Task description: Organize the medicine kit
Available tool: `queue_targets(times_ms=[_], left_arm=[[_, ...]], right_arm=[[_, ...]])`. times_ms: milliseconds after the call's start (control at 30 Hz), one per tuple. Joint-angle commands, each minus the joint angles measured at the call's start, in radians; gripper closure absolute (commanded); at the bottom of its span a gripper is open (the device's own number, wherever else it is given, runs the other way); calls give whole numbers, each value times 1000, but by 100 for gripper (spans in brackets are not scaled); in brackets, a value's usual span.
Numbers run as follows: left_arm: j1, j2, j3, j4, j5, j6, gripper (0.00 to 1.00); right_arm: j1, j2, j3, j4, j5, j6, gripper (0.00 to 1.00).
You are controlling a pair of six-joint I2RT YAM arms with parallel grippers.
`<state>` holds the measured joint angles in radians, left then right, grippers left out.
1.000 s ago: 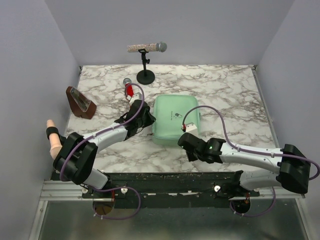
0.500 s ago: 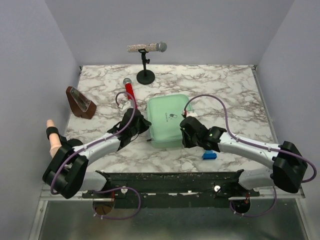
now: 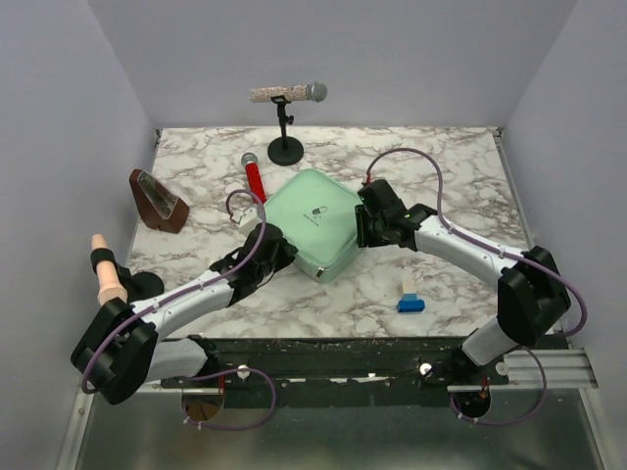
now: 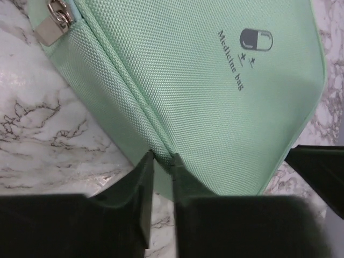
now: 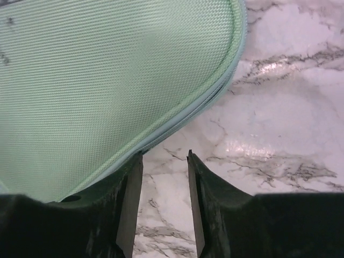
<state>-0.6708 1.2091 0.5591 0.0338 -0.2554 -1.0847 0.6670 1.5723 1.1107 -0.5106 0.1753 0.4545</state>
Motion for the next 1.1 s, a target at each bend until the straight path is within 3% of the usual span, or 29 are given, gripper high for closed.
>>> queue_targets(times_ms=[0, 100, 200, 367, 700, 1067], left_arm=[[-41, -46, -8, -149, 27, 26, 59], [-36, -100, -11, -152, 12, 32, 37], [-35, -118, -2, -149, 11, 46, 26], [-35, -88, 35, -146, -8, 71, 25], [-16, -2, 78, -127, -30, 88, 25], [5, 47, 52, -107, -1, 74, 26]], right_arm=[[11, -98, -6, 101, -31, -13, 46], [19, -184, -106, 141, -118, -2, 37], [77, -241, -160, 172, -163, 7, 33], [209, -203, -114, 139, -122, 29, 29], [290, -61, -12, 63, -3, 90, 25], [296, 37, 15, 47, 12, 127, 43]])
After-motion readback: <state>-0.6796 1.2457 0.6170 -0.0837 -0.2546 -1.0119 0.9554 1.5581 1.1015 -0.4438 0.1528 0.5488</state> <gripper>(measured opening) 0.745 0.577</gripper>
